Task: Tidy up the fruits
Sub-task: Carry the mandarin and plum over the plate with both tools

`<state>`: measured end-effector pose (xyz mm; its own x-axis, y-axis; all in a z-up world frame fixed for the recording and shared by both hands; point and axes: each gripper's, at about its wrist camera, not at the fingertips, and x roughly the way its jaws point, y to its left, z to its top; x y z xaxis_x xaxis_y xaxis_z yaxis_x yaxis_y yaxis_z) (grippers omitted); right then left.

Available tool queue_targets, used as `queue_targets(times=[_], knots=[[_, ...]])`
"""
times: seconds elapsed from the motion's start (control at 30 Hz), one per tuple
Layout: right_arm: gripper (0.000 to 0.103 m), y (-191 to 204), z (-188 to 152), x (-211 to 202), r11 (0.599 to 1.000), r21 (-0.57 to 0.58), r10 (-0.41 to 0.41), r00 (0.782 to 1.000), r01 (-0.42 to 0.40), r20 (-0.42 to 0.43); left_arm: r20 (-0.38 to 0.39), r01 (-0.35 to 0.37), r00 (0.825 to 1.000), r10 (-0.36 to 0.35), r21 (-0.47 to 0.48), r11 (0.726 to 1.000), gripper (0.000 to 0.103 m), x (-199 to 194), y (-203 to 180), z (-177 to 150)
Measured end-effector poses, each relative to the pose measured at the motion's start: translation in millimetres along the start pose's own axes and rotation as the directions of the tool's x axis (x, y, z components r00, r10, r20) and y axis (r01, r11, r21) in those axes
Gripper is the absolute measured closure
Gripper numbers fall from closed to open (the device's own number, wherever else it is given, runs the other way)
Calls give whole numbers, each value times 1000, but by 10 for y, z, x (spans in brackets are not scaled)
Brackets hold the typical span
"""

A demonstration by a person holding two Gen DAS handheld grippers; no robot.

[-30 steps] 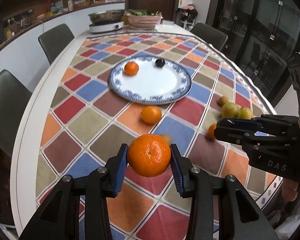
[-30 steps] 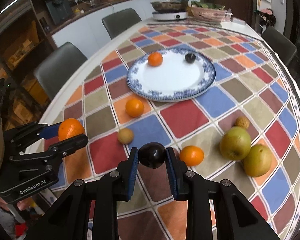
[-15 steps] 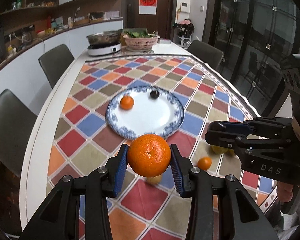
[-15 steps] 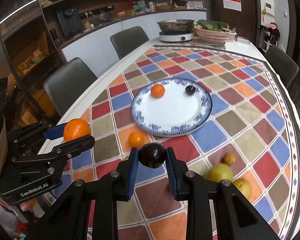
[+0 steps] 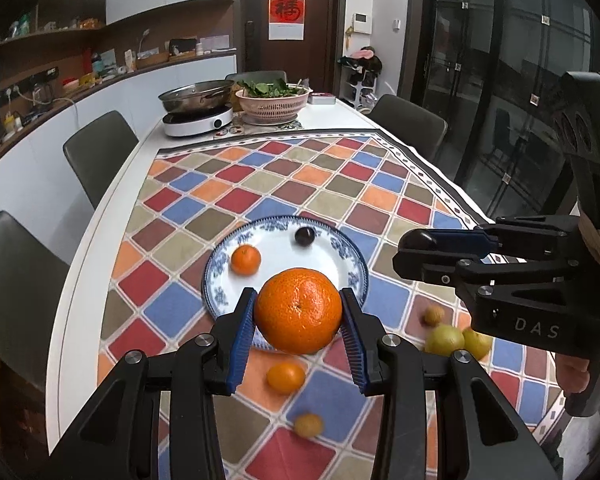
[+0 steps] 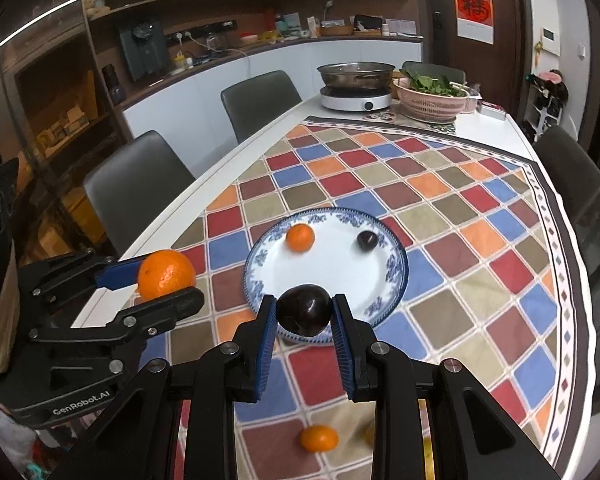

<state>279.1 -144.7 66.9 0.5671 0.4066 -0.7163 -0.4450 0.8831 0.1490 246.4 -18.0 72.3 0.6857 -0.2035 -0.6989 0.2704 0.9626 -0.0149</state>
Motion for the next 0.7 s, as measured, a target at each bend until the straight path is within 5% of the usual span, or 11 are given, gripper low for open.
queue_targets(times=[0.7], knots=[[75, -571, 491, 943, 999, 34, -1, 991, 6, -135, -126, 41, 991, -40, 2, 999, 62, 1114, 241, 464]])
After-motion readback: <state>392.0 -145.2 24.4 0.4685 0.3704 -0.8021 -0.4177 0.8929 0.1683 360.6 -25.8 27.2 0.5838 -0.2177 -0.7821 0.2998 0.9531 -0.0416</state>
